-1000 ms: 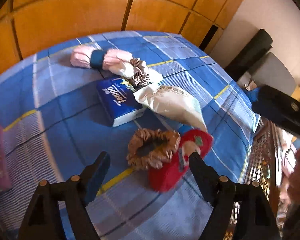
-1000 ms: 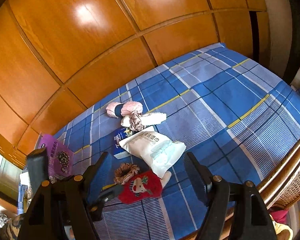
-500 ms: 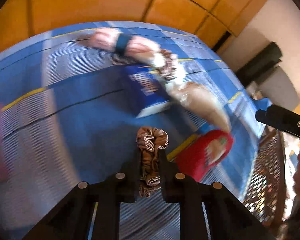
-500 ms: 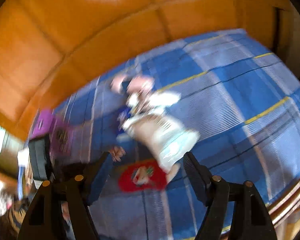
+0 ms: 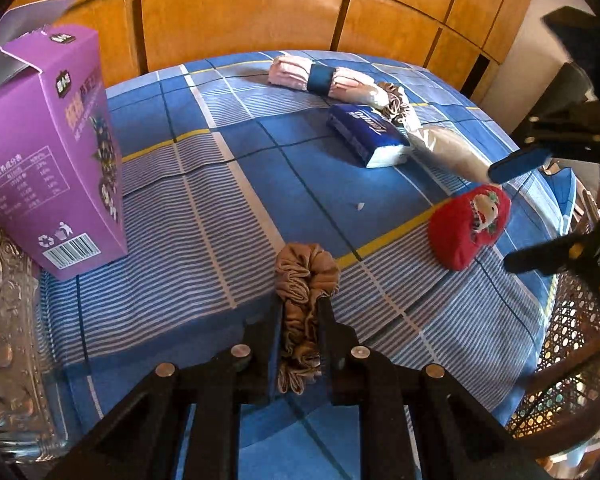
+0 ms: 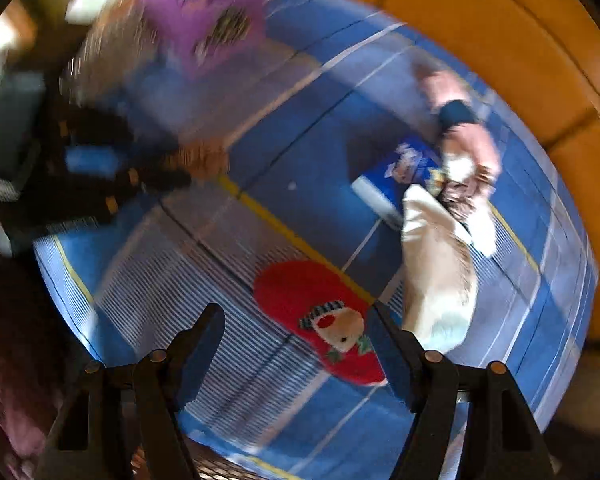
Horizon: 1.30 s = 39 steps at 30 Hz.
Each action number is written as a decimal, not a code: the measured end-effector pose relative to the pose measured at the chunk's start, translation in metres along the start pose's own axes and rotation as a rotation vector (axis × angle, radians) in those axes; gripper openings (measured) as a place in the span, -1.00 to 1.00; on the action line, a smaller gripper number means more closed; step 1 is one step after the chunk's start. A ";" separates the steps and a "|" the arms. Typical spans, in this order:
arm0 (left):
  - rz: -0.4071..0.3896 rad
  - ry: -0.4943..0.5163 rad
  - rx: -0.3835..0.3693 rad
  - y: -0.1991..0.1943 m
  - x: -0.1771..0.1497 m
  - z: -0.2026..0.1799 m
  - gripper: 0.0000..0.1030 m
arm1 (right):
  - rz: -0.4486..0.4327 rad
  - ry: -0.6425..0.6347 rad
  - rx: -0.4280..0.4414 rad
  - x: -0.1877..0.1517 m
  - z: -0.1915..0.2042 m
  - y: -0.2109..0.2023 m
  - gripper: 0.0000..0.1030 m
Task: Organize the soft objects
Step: 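Grasp the brown satin scrunchie with the left tool while the right tool grasps the red Christmas sock, then carry the brown scrunchie into the gold tray and open the left tool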
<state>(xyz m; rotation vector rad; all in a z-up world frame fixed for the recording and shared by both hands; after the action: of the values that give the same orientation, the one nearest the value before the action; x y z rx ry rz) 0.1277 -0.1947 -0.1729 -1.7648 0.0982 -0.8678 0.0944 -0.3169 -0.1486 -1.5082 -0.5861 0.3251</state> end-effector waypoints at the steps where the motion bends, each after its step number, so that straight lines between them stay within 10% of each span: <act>1: 0.000 -0.002 -0.002 0.000 0.002 0.001 -0.68 | 0.032 -0.018 -0.018 0.001 -0.002 0.007 0.44; 5: -0.007 -0.016 -0.009 -0.001 0.002 0.002 -0.68 | 0.112 -0.025 -0.073 0.001 -0.016 0.032 0.41; 11: -0.023 -0.022 -0.001 -0.002 0.002 0.001 -0.69 | 0.036 0.008 -0.016 0.006 -0.014 0.023 -0.81; 28: -0.175 0.009 0.014 -0.055 0.108 -0.025 -0.74 | -0.002 0.118 0.111 0.024 -0.021 0.033 -0.73; 39: -0.315 -0.179 0.217 -0.123 0.199 0.094 -0.74 | -0.006 0.154 0.113 0.024 -0.039 0.030 -0.73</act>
<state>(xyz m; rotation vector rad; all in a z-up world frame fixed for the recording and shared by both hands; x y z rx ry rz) 0.2862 -0.1663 0.0212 -1.6674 -0.3873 -0.9014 0.1397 -0.3345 -0.1731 -1.4079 -0.4427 0.2309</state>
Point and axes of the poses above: each gripper's, at about its wrist camera, not at the fingertips, and y roughly the way its jaws point, z to its left, x to its top, the point moved 6 cm from there along y, roughly the way its jaws point, and after that the axes turned 2 degrees about x, right-handed, at the moved point
